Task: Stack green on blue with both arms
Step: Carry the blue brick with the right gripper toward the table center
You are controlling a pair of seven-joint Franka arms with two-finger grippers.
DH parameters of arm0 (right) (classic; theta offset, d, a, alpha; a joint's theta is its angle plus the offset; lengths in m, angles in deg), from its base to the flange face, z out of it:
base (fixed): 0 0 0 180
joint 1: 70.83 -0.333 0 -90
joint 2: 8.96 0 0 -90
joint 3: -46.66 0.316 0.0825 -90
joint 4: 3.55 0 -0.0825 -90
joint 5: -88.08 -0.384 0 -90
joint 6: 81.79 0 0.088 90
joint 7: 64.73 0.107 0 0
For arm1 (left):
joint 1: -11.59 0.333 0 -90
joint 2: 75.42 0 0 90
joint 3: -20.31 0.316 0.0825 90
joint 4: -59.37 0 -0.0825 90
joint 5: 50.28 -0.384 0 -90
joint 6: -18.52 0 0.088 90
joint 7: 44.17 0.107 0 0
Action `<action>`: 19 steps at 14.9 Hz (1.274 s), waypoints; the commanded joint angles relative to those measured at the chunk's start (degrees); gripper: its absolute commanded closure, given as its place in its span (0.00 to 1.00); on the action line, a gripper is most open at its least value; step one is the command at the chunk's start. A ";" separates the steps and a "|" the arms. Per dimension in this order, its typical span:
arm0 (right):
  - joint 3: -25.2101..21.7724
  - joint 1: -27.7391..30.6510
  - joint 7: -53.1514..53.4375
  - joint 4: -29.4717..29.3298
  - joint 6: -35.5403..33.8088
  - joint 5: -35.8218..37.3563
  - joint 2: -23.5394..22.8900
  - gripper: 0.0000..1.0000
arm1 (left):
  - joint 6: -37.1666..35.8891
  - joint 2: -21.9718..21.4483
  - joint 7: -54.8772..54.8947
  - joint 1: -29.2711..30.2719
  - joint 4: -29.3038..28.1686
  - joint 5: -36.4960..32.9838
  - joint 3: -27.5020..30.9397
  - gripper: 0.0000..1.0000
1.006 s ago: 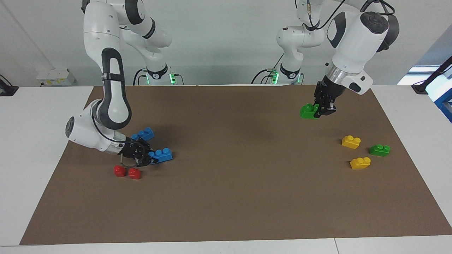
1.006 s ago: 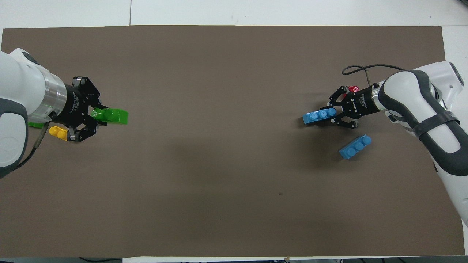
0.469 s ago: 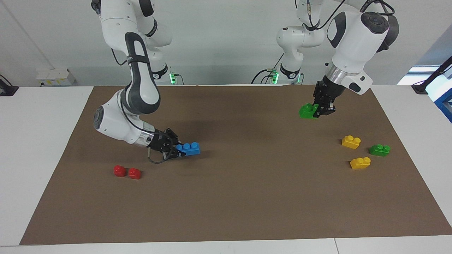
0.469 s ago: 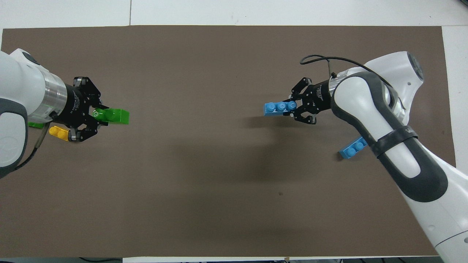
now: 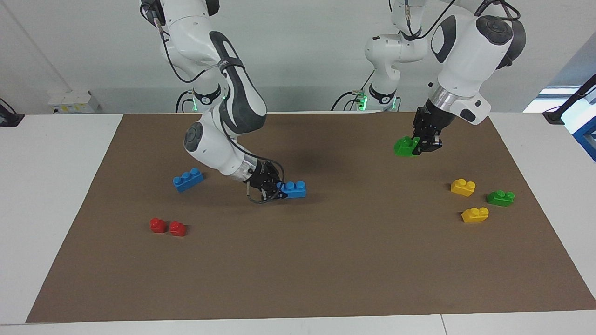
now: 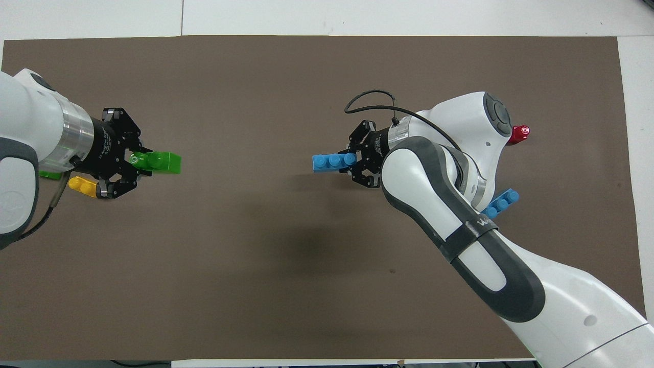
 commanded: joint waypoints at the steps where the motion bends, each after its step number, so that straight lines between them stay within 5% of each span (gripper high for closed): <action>1: -0.15 -1.24 -0.46 2.61 4.84 -3.24 0.86 1.00 | -0.85 -1.05 -1.42 -0.18 -0.79 1.12 0.35 1.00; 11: -0.15 -9.41 -3.62 7.88 17.42 -11.67 -1.25 1.00 | -1.46 -1.40 -3.97 -0.27 -1.32 0.33 0.44 1.00; 19: -0.15 -11.27 -8.53 10.35 19.54 -13.00 -2.04 1.00 | 0.64 -1.84 -7.39 -2.73 -3.61 -1.06 0.18 1.00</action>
